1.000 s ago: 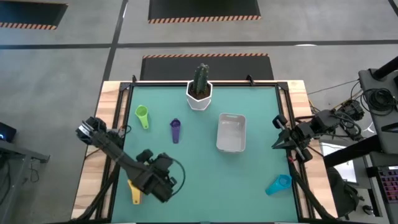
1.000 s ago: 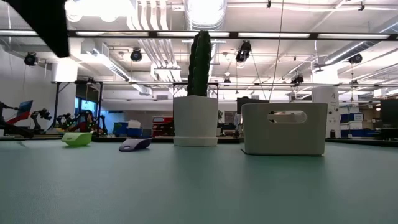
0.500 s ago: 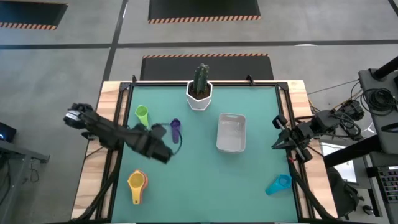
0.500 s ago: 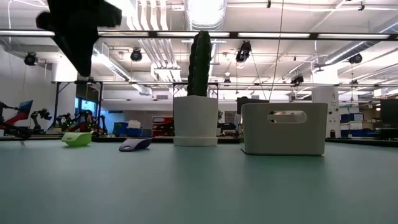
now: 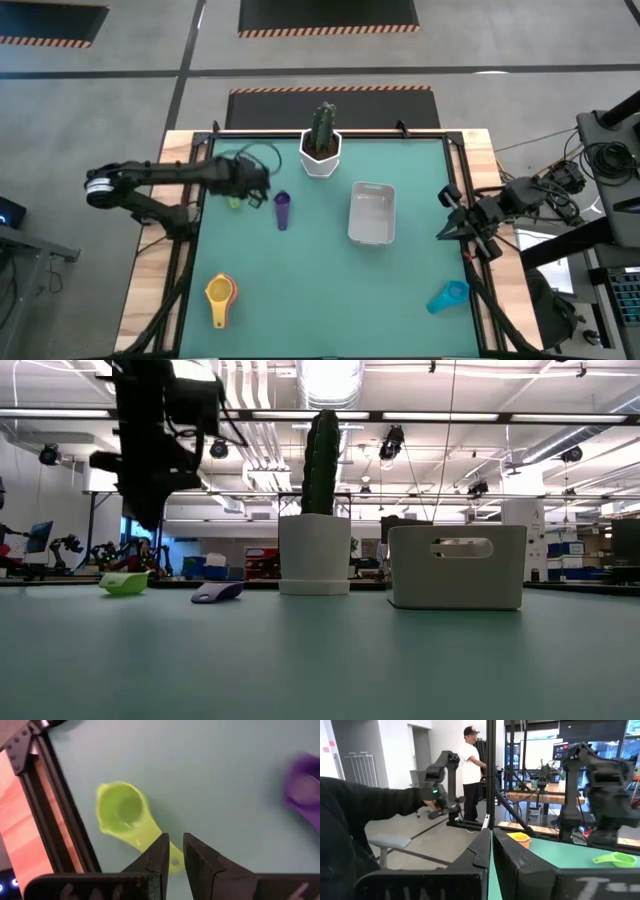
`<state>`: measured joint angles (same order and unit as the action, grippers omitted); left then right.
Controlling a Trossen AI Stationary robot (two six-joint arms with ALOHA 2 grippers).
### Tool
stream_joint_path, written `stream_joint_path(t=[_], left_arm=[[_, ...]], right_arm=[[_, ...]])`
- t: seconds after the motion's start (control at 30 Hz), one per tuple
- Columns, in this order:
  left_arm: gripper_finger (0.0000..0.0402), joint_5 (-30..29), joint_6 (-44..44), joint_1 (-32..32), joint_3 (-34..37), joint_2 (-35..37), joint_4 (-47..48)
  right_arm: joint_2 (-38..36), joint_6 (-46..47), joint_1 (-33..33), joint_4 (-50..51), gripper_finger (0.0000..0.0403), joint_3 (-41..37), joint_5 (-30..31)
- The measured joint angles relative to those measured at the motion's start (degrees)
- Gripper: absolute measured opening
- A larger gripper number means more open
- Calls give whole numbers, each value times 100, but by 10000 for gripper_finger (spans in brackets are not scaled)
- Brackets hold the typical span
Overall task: Nest measuring cups in basket
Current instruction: Stack the green measuring cup on the top of the yellow measuring cup
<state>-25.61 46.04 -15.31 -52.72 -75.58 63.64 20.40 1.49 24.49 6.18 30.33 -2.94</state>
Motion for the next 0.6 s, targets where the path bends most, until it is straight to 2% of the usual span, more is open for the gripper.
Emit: stream_joint_path(t=[0.13,0.27,0.43,0.6], left_arm=[[39,105,-682,-900,198,17,-603],[53,245,-1108,-1510,335,-53,-1050],[82,264,-1283,-1893,478,-132,-1161],[108,271,-1274,-1930,589,-134,-1191]], right_arm=[[0,1,0,124,9,0,0],[0,142,0,123,9,0,0],[2,353,0,264,9,0,2],[2,449,0,264,9,-36,0]])
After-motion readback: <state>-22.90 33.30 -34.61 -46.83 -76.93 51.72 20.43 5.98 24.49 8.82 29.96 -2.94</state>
